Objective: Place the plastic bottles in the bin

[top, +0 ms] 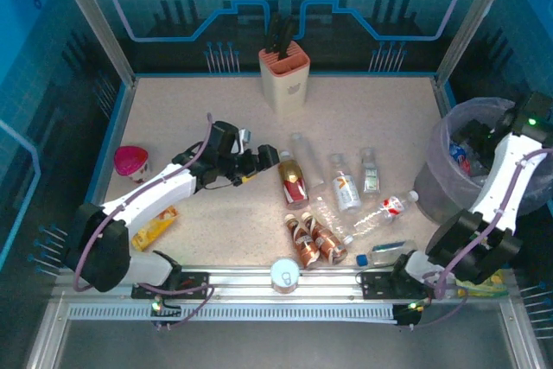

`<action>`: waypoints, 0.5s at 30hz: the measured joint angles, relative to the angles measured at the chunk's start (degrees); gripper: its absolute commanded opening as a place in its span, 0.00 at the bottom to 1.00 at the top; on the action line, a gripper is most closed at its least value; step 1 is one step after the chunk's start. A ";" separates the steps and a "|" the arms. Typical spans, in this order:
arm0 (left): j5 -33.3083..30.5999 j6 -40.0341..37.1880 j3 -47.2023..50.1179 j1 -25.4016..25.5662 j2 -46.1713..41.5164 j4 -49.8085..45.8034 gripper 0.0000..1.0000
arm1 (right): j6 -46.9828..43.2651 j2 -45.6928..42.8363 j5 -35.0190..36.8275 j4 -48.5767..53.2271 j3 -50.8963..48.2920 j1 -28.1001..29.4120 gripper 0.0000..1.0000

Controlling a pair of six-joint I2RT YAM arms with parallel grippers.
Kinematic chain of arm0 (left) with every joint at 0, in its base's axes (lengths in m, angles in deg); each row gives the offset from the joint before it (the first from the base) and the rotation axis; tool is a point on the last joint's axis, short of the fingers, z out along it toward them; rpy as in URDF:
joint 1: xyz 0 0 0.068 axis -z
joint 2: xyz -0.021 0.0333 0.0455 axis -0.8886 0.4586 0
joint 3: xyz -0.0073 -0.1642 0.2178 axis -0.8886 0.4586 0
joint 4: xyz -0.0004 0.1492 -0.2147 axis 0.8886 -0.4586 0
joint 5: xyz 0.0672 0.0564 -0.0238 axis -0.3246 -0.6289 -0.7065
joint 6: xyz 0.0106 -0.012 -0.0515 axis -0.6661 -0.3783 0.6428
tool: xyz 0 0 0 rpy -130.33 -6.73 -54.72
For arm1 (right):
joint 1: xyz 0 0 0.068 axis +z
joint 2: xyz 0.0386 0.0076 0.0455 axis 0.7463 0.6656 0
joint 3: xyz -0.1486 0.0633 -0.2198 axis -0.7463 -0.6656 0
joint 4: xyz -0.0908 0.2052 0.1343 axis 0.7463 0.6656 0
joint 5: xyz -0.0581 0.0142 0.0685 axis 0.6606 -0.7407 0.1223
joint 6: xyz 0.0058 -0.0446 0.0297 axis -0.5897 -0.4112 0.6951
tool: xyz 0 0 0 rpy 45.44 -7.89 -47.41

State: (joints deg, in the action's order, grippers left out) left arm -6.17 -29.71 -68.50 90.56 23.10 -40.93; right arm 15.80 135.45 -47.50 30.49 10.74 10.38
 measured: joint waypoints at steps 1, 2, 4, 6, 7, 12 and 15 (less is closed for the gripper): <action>-0.28 0.00 -0.04 0.61 0.50 0.00 0.99 | 0.00 -1.25 -0.44 0.79 1.16 -0.39 1.00; -0.66 0.02 -0.15 1.31 1.05 -0.07 0.99 | 0.00 -2.38 -0.92 1.53 2.25 -0.66 1.00; -1.31 0.20 -0.79 3.15 2.47 -0.44 0.99 | 0.02 -4.74 -2.12 3.10 4.74 -0.94 1.00; -1.95 0.46 -1.49 4.94 3.78 -0.55 0.99 | 0.11 -6.84 -3.87 4.33 6.88 -0.92 1.00; -2.38 0.70 -1.84 5.90 4.48 -0.68 0.99 | 0.35 -7.87 -4.83 4.74 7.61 -0.74 1.00; -5.57 1.75 -3.89 9.60 8.11 -2.60 0.99 | 2.56 -12.83 -7.91 5.86 7.67 6.05 1.00; -7.82 2.05 -5.64 11.30 10.78 -4.09 0.99 | 4.63 -15.65 -9.84 5.18 5.42 13.81 1.00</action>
State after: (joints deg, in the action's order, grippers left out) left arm -13.99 -27.65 -74.14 101.86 33.87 -45.02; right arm 20.43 119.80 -57.34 35.67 16.16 24.20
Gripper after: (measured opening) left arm 0.992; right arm 0.996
